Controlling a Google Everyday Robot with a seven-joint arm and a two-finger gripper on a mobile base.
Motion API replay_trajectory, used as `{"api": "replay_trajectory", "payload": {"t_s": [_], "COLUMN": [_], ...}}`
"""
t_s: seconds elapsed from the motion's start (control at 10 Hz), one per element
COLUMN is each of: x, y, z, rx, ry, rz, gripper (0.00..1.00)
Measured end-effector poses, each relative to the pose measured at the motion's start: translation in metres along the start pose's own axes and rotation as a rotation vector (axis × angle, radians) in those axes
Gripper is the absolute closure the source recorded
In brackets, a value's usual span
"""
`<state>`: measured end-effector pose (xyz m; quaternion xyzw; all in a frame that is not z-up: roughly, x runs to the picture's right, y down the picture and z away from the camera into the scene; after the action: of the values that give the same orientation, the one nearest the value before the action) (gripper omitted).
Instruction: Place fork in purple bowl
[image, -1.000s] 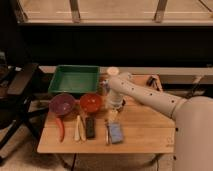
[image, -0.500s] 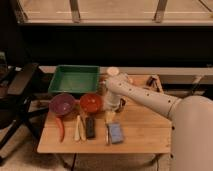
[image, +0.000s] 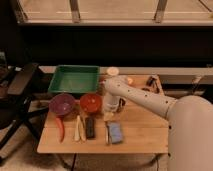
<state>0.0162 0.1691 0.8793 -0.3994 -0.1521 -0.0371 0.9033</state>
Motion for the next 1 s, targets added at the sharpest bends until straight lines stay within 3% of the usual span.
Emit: {"api": "replay_trajectory", "payload": {"t_s": [0.2,1.0], "x": [-0.0005,0.0021], "y": [0.0017,0.0037], "z": [-0.0001,-0.0068], "rx": [-0.007,0.004], "ry": [0.004,-0.002], "rz": [-0.003,-0.013], "gripper": [0.93,0.94]}}
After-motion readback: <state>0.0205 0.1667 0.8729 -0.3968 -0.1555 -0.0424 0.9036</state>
